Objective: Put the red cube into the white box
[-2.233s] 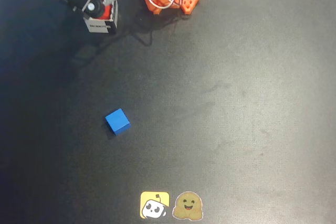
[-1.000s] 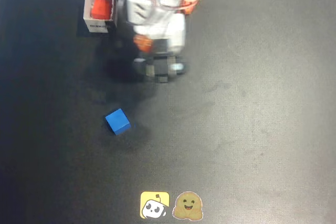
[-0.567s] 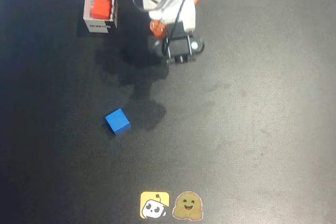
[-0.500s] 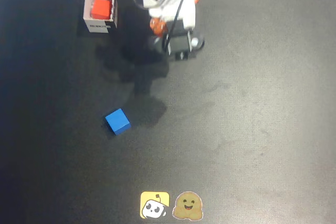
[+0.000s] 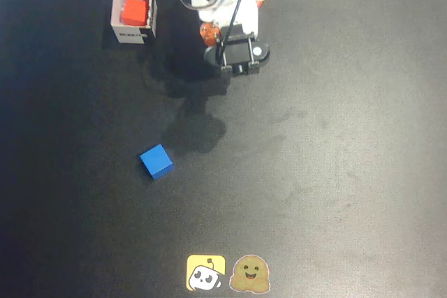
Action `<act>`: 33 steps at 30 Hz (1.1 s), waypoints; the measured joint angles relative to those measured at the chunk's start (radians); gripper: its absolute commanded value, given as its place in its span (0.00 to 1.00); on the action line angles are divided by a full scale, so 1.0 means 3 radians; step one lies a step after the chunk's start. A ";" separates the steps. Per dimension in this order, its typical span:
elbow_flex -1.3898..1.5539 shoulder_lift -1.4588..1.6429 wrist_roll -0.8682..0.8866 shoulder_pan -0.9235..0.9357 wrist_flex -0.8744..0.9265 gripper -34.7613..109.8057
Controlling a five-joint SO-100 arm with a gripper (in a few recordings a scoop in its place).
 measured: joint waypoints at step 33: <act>0.0256 0.0046 -0.0251 0.0261 -0.0128 0.24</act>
